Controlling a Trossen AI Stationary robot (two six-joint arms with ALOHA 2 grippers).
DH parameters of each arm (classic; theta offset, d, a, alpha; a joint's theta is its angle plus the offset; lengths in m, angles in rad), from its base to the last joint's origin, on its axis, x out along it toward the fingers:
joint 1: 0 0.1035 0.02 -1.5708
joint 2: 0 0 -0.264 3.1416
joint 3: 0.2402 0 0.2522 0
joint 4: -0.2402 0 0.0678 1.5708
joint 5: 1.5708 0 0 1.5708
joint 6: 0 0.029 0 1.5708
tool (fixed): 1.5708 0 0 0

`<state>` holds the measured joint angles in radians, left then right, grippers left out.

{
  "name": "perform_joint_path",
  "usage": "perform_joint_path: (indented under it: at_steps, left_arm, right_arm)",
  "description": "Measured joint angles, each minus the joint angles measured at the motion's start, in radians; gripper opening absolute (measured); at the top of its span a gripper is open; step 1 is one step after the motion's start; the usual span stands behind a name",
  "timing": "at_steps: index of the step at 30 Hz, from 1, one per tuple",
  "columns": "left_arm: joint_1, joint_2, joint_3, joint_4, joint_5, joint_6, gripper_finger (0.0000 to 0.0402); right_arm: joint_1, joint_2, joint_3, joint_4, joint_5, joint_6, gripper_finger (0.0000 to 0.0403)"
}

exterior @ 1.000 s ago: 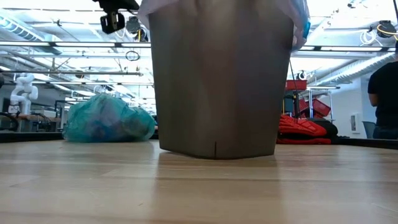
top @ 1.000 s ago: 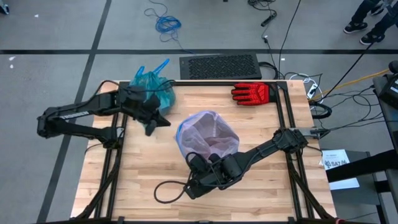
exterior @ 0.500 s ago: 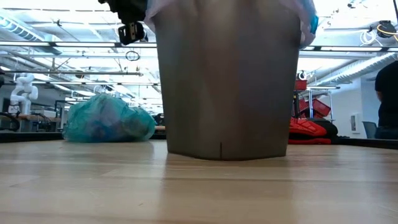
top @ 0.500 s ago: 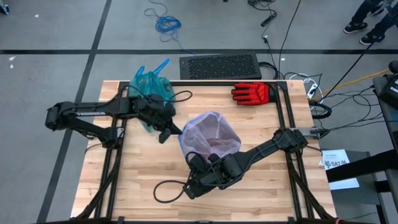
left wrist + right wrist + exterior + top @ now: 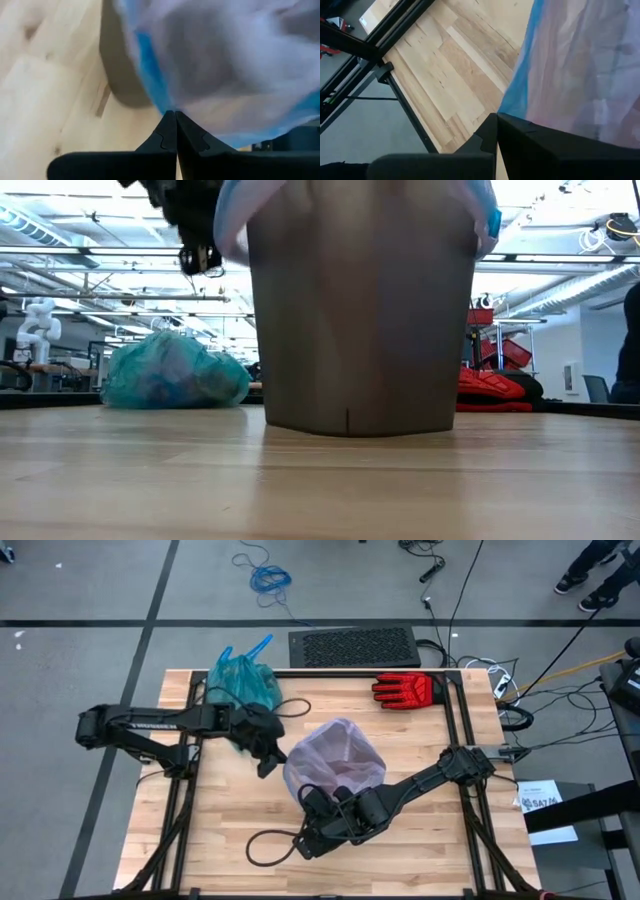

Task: Place trash/remove bag and relplace
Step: Insert the new pink trash bag into the trash bin

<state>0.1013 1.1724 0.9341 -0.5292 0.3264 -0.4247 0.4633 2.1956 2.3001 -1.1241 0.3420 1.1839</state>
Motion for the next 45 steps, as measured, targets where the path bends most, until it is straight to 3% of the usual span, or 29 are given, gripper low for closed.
perform_joint_path:
  at_steps: [7, 17, 21, 25, 31, 36, 41, 45]
  left_arm:
    - [0.001, -0.001, -0.061, 0.061, 0.005, -0.04, 0.0]
    - [0.001, -0.002, -0.061, 0.097, 0.013, -0.04, 0.0]
    - [0.001, -0.002, -0.061, 0.097, 0.013, -0.037, 0.0]
    - [0.001, -0.003, -0.061, 0.093, 0.013, -0.038, 0.0]
    - [0.013, -0.021, -0.061, 0.07, 0.014, -0.032, 0.0]
    - [0.043, -0.05, -0.06, 0.054, 0.02, -0.031, 0.0]
    - [0.062, -0.056, -0.06, 0.057, 0.041, -0.031, 0.0]
    - [0.063, -0.056, -0.06, 0.058, 0.042, -0.032, 0.0]
  right_arm:
    - [-0.002, -0.015, -0.001, 0.047, -0.012, 0.04, 0.001]
    - [-0.019, -0.104, -0.002, 0.078, -0.037, 0.037, 0.0122]
    - [-0.02, -0.176, -0.002, 0.059, -0.027, 0.01, 0.0145]
    - [-0.013, -0.238, -0.001, -0.065, -0.004, 0.054, 0.012]
    - [0.06, -0.246, -0.001, -0.241, -0.034, 0.137, 0.0013]
    - [0.117, -0.217, -0.001, -0.289, 0.024, 0.221, 0.0003]
    - [0.135, -0.179, -0.001, -0.448, 0.08, 0.321, 0.0001]
    - [0.12, -0.164, -0.03, -0.447, 0.102, 0.302, 0.0]
